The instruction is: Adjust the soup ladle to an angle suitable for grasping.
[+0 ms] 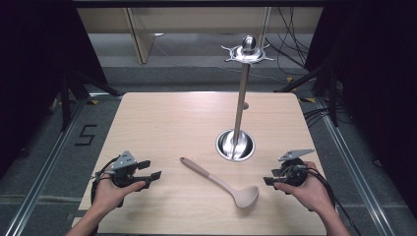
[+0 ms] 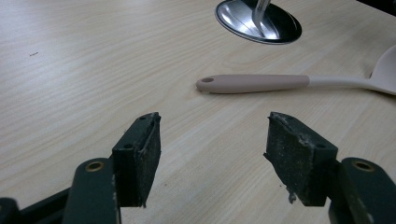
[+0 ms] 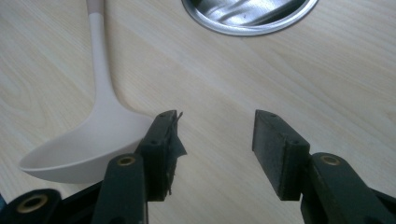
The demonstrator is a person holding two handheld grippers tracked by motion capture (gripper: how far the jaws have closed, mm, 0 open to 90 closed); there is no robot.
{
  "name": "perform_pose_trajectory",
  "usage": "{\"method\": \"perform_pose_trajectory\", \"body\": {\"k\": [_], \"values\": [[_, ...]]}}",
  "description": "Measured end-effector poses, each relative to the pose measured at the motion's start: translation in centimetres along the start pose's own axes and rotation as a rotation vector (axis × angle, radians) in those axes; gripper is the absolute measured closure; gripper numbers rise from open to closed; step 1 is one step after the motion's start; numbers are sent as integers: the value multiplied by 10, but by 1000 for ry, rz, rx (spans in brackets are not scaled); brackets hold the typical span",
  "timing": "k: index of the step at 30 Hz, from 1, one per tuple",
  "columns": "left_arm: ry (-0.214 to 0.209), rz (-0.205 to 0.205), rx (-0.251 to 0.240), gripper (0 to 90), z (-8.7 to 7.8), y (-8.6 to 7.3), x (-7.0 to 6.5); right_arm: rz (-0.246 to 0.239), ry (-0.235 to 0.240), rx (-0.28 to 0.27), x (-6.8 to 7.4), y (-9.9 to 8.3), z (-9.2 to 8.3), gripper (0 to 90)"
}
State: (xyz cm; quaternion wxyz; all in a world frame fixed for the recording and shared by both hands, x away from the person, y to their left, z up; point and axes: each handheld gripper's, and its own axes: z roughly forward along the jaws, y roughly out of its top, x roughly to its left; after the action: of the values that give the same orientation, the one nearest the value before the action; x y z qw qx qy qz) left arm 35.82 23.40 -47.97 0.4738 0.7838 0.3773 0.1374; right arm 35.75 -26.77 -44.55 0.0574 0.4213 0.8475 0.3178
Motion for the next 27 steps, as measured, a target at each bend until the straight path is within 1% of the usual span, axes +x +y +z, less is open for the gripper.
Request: {"method": "perform_pose_trajectory", "body": {"k": [1, 3, 4, 5, 6, 7, 8, 9, 10, 11, 13, 14, 15, 16, 17, 18, 19, 20, 22, 23, 24, 25, 27], "values": [[0, -1, -1, 345, 0, 0, 1, -24, 2, 0, 2, 2, 2, 511], [-1, -9, 0, 346, 1, 1, 1, -21, 5, 22, 9, 9, 4, 541], [-3, -8, -1, 346, 1, 1, 1, -34, 3, 29, 12, 12, 5, 555], [4, -3, 0, 346, 2, 2, 0, -40, 13, 39, 14, 15, 6, 570], [3, 3, 2, 346, 2, 2, 0, -51, 4, 50, 17, 18, 7, 609], [-7, 4, -8, 346, 3, 2, 0, -68, 1, 60, 19, 20, 8, 646], [-8, 4, 1, 346, 3, 2, 0, -91, -4, 67, 22, 23, 9, 699], [-10, 4, 5, 345, 3, 1, -1, -123, -15, 62, 23, 26, 10, 756], [-14, 8, 3, 346, 3, 0, -1, -89, -60, 106, 32, 31, 8, 807], [-10, 4, 7, 346, 2, -1, -2, -117, -75, 106, 34, 36, 9, 850], [-12, 9, 2, 347, 0, -1, -2, -127, -83, 115, 43, 45, 14, 900], [-6, 8, -1, 347, -1, -1, -2, -135, -78, 117, 45, 49, 16, 900], [5, -5, -6, 347, -3, -1, -3, -154, -81, 126, 49, 54, 20, 900], [-4, 11, -11, 347, -3, -1, -1, -160, -67, 147, 54, 59, 25, 900], [0, 14, -6, 348, -4, -1, -1, -175, -71, 157, 57, 64, 31, 900], [9, 6, -7, 348, -4, -2, -1, -165, -70, 178, 62, 68, 36, 900], [10, 15, -4, 348, -4, -2, 1, -193, -70, 181, 64, 72, 42, 900], [11, 2, -4, 348, -4, -3, 0, -203, -71, 192, 68, 77, 47, 900], [6, 9, -5, 349, -4, -2, 0, -214, -58, 200, 74, 82, 55, 900], [6, 14, -5, 349, -5, -2, 0, -233, -51, 206, 77, 85, 60, 900], [7, 10, -7, 349, -5, -2, -1, -237, -59, 216, 81, 87, 64, 900], [10, 12, -8, 349, -5, -2, -2, -279, -69, 227, 81, 90, 69, 900], [10, 18, -7, 349, -5, -2, -2, -280, -51, 239, 89, 94, 76, 900]]}}
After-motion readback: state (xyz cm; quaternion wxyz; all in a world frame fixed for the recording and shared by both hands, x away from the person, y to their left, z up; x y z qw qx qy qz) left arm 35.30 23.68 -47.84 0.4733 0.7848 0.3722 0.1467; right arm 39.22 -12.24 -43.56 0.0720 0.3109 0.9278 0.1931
